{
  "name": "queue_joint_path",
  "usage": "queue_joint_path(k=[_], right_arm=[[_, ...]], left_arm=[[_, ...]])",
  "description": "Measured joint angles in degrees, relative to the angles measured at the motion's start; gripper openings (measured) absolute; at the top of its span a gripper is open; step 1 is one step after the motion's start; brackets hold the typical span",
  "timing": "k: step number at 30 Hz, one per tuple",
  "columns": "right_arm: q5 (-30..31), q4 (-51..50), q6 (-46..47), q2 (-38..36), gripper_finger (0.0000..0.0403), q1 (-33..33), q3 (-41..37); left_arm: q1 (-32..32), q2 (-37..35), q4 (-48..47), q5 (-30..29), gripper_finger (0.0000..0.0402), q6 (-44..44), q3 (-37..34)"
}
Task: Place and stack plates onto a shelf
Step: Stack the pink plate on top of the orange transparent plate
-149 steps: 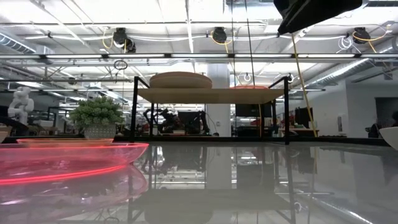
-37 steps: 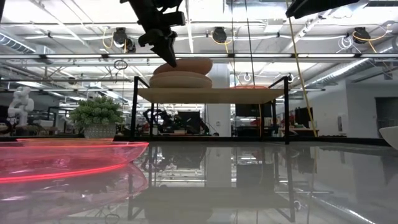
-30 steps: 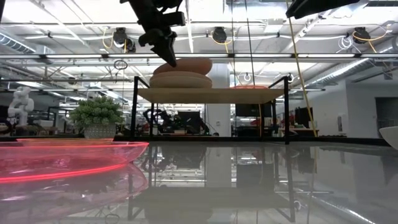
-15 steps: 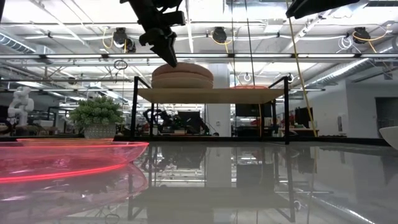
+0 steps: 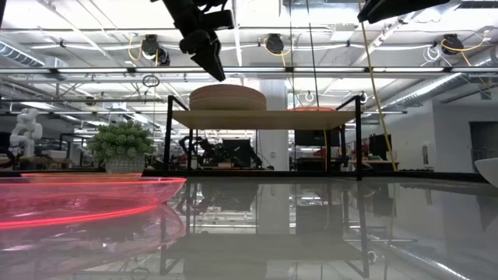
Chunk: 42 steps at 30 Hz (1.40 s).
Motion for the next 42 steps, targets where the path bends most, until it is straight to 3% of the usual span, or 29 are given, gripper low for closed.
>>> queue_joint_path(k=[5, 12, 18, 23, 38, 42], right_arm=[[-0.02, 0.02, 0.94, 0.0, 0.0089, 0.0, 0.0], [-0.23, 1.27, 2.04, 0.04, 0.0089, 0.02, -0.04], [-0.49, 3.35, 3.65, 0.45, 0.0089, 0.02, -0.04], [-1.92, 4.32, 4.95, 2.26, 0.0089, 0.04, -0.06], [-12.46, 35.5, 3.68, 17.65, 0.0089, -0.68, -4.96], [-12.45, 42.39, 2.73, 22.43, 0.0089, -0.66, -4.96]], left_arm=[[-2.96, -1.59, 0.23, 0.0, 0.0156, -3.45, 0.0], [-8.55, -6.69, -4.13, 0.86, 0.0157, -15.53, -0.71], [-16.52, -10.98, -4.1, 1.27, 0.0157, -22.78, -6.56], [-24.57, -13.6, -3.82, -3.39, 0.0157, -30.17, -11.71], [-43.28, -14.16, 9.89, -10.55, 0.0157, -44.54, -24.89], [-47.73, -14.16, 11.99, -12.35, 0.0157, -48.58, -27.44]])
